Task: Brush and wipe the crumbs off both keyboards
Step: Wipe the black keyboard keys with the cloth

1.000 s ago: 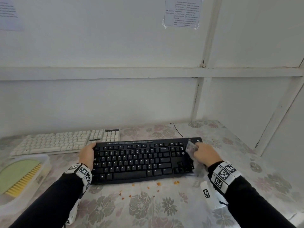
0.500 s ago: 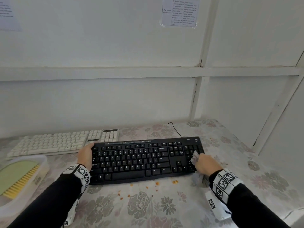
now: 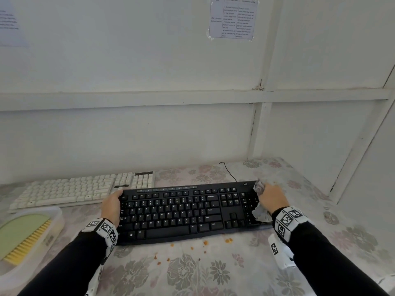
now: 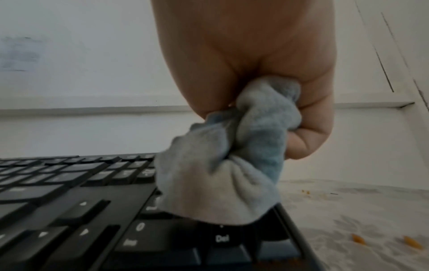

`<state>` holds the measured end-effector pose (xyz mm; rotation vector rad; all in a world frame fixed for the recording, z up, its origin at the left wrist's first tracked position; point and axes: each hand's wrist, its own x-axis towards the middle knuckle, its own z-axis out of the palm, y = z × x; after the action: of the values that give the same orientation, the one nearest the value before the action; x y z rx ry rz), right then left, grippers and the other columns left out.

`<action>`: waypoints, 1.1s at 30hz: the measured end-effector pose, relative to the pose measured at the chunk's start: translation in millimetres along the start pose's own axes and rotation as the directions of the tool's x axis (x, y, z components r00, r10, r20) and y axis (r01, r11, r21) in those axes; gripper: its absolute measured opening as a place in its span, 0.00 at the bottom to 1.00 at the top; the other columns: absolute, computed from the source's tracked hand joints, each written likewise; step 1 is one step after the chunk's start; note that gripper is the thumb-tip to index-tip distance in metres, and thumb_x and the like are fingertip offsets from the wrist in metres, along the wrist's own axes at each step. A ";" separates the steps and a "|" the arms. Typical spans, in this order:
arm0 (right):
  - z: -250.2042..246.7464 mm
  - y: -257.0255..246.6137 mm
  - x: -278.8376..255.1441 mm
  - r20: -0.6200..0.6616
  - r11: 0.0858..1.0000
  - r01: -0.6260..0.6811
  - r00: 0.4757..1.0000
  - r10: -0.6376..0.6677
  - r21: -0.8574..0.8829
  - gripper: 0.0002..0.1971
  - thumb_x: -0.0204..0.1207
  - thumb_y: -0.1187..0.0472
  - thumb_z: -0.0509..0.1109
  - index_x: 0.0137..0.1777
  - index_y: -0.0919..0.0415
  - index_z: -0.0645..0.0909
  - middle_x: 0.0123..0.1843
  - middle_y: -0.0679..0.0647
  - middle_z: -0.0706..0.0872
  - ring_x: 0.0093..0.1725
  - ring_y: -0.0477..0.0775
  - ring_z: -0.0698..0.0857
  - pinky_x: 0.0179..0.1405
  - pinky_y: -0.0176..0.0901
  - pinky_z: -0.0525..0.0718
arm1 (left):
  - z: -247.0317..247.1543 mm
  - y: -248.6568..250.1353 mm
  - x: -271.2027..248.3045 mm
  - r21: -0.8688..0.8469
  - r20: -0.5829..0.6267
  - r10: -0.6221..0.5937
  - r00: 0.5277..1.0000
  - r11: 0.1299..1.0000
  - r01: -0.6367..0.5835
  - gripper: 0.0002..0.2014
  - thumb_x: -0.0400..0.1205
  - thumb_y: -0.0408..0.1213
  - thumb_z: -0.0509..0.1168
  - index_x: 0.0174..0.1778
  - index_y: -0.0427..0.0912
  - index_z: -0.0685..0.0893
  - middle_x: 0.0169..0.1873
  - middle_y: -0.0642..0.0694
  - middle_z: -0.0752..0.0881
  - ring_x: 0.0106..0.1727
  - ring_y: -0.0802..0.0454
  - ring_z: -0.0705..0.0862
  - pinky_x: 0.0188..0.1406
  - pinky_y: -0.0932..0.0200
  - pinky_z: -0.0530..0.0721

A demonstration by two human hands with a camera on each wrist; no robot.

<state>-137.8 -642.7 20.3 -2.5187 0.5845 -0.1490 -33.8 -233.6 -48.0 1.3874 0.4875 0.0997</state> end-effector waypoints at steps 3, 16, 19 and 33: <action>0.3 8.4 -10.3 0.060 0.995 -0.044 0.997 0.050 -0.092 0.12 0.83 0.64 0.55 0.44 0.67 0.77 0.41 0.57 0.82 0.46 0.58 0.80 0.36 0.32 0.71 | 0.8 0.9 -2.5 0.013 0.014 0.011 1.000 1.000 -0.011 0.11 0.83 0.40 0.60 0.42 0.39 0.85 0.45 0.38 0.85 0.45 0.43 0.84 0.49 0.48 0.81; 2.1 -8.4 -31.1 0.187 0.954 0.036 0.982 0.021 -0.297 0.16 0.83 0.51 0.54 0.48 0.63 0.76 0.48 0.57 0.82 0.46 0.55 0.80 0.53 0.45 0.81 | 2.1 7.4 -17.1 0.058 -0.003 0.048 0.999 0.997 -0.048 0.13 0.83 0.39 0.58 0.38 0.41 0.84 0.43 0.39 0.85 0.49 0.42 0.83 0.60 0.43 0.78; 14.7 -34.6 -24.8 0.023 0.982 0.178 0.984 -0.177 -0.064 0.07 0.80 0.56 0.60 0.48 0.60 0.71 0.46 0.55 0.77 0.43 0.54 0.76 0.44 0.42 0.74 | 0.3 8.9 -19.4 0.055 0.013 0.045 0.999 0.997 -0.045 0.13 0.81 0.41 0.59 0.39 0.40 0.86 0.42 0.38 0.87 0.50 0.39 0.84 0.62 0.40 0.79; 41.9 -40.9 -40.5 0.168 0.968 0.102 0.984 -0.064 -0.229 0.08 0.80 0.62 0.58 0.54 0.65 0.76 0.59 0.61 0.80 0.57 0.61 0.82 0.49 0.45 0.78 | -6.1 2.3 -5.9 0.029 0.029 0.007 1.000 1.000 -0.008 0.16 0.75 0.47 0.61 0.47 0.41 0.89 0.52 0.35 0.88 0.56 0.36 0.85 0.64 0.33 0.80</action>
<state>-149.5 -573.7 7.2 -2.7550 0.4540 0.0981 -41.0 -229.6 -44.8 1.4174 0.4615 0.0788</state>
